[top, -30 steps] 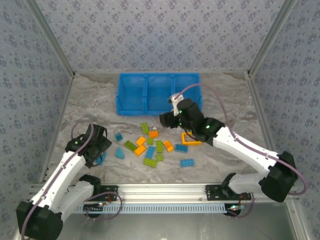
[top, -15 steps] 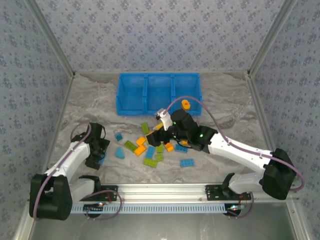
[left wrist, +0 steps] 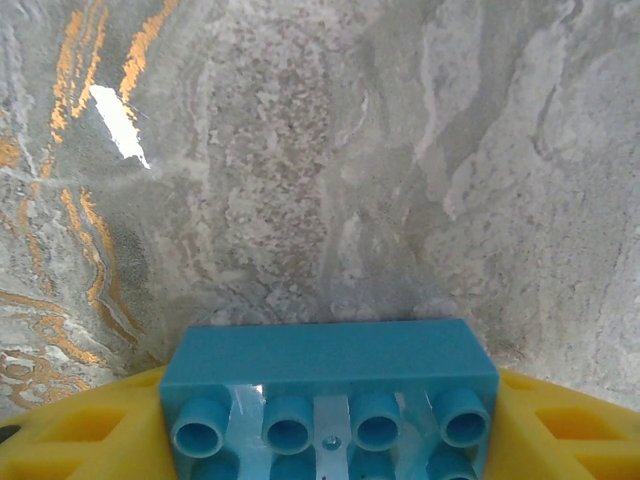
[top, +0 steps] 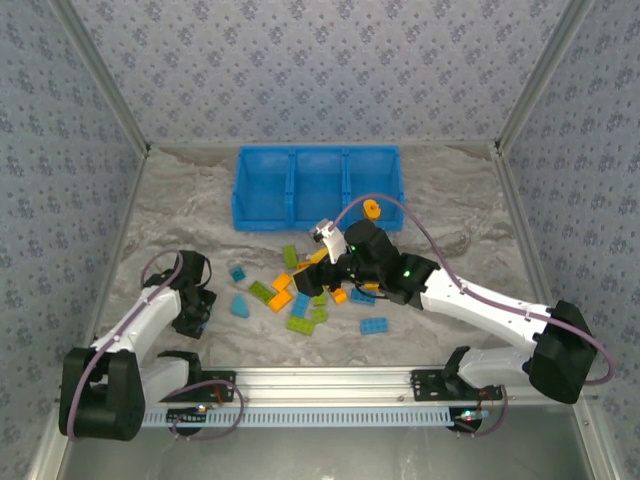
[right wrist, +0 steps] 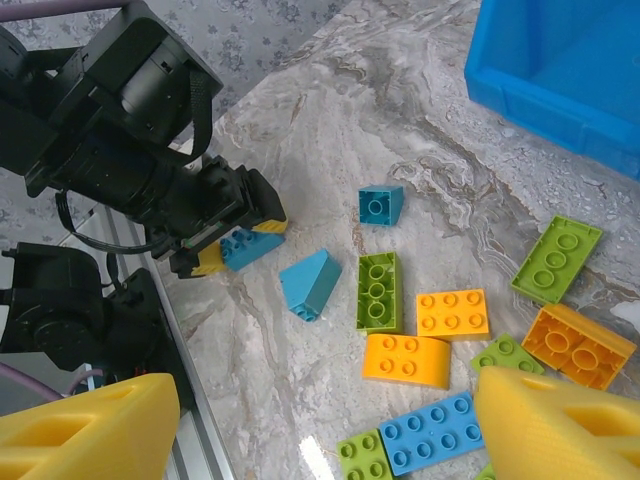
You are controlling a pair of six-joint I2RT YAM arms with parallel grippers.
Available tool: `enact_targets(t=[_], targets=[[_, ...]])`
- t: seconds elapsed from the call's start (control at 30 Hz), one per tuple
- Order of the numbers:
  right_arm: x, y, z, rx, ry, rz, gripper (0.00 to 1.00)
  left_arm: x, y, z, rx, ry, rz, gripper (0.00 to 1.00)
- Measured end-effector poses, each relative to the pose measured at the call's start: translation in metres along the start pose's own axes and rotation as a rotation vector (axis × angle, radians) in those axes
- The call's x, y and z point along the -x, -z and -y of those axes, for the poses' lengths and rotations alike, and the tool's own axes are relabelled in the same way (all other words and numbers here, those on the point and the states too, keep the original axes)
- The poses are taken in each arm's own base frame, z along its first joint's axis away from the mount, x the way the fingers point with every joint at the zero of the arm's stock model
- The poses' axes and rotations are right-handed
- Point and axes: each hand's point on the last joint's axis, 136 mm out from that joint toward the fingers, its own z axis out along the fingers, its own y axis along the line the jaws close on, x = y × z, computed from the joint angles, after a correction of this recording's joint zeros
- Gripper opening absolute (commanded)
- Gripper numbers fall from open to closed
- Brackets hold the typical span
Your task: Sort the legos into containers by color
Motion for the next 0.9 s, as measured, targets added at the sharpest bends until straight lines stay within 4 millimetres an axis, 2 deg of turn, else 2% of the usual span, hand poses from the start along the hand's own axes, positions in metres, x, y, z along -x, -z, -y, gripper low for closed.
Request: enact_targets(t=[0.1, 0.2, 0.37, 0.47, 0.57, 0.7, 0.8, 0.9], targets=[[0.002, 0.002, 0.001, -0.010, 0.001, 0.010, 0.80, -0.001, 0.011, 0.014, -0.058, -0.070, 0.034, 0.42], [0.008, 0.012, 0.003, -0.034, 0.000, 0.049, 0.80, -0.006, 0.047, 0.056, -0.180, -0.192, 0.069, 0.41], [0.042, 0.038, 0.008, -0.094, -0.009, 0.205, 0.80, -0.027, 0.138, 0.170, -0.411, -0.447, 0.150, 0.42], [0.060, 0.048, 0.019, -0.157, -0.021, 0.278, 0.81, -0.044, 0.163, 0.225, -0.464, -0.573, 0.173, 0.43], [0.074, 0.054, 0.030, -0.214, -0.037, 0.324, 0.80, -0.052, 0.161, 0.272, -0.452, -0.662, 0.192, 0.42], [0.094, 0.061, 0.038, -0.256, -0.050, 0.371, 0.80, -0.057, 0.132, 0.324, -0.392, -0.741, 0.200, 0.43], [0.101, 0.064, 0.038, -0.260, -0.051, 0.387, 0.80, -0.055, 0.099, 0.351, -0.334, -0.764, 0.182, 0.42], [0.101, 0.064, 0.038, -0.260, -0.058, 0.389, 0.80, -0.048, 0.062, 0.361, -0.262, -0.764, 0.147, 0.43]])
